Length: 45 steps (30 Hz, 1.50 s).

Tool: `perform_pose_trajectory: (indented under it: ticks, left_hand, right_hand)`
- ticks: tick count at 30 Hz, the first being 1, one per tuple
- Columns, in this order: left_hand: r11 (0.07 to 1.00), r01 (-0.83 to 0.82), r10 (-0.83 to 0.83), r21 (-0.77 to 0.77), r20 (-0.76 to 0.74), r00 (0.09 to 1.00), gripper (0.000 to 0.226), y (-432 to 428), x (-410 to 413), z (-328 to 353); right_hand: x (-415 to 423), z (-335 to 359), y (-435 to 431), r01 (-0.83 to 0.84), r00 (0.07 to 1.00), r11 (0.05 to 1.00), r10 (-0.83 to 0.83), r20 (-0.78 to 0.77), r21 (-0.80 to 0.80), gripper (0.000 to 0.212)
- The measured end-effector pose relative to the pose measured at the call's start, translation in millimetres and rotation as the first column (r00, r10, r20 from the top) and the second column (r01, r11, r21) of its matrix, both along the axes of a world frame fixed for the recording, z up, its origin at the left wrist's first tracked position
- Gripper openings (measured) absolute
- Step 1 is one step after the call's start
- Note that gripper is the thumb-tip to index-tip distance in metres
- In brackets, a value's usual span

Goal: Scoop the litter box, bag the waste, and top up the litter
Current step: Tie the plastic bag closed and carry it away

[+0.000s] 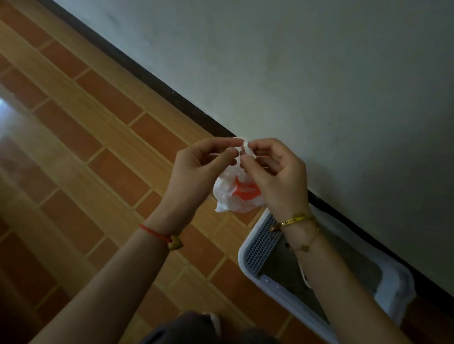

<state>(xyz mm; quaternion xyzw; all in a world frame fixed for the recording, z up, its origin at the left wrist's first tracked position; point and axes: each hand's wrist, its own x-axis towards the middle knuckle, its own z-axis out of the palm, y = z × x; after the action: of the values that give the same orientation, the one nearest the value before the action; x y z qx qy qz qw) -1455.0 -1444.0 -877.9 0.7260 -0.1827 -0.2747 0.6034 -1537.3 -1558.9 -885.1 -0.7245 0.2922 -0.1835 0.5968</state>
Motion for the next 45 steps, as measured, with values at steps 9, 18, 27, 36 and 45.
perform_pose_trajectory:
  ticks: [9, 18, 27, 36, 45]
  left_hand:
    - [0.997, -0.068, 0.068, -0.02, 0.015, 0.998, 0.021, 14.5, -24.3, 229.9]
    - [0.988, -0.144, 0.142, -0.061, -0.034, 0.989, 0.022, 36.9, -48.9, 427.5]
    - [0.987, -0.136, 0.123, -0.091, -0.135, 0.983, 0.029, 68.1, -88.1, 546.8]
    - [0.985, -0.143, 0.122, -0.096, -0.199, 0.972, 0.036, 97.3, -116.3, 581.9]
    - [0.969, -0.237, 0.207, 0.065, 0.302, 0.931, 0.03, 138.5, -119.6, 588.6]
  right_hand:
    - [-12.9, 217.3, 18.7, 0.026, 0.999, 1.0, -0.026, 0.043, -0.002, 0.015]
    - [-30.5, 418.4, 40.1, 0.0, 0.998, 1.0, 0.002, 0.056, -0.031, 0.016]
    - [-57.1, 534.0, 60.2, -0.083, 0.994, 0.977, 0.096, 0.06, -0.196, 0.018]
    - [-74.0, 573.1, 82.6, -0.166, 0.985, 0.952, 0.171, 0.0, -0.259, 0.015]
    - [-70.1, 594.5, 106.9, -0.35, 0.928, 0.88, 0.372, 0.011, -0.321, 0.01]
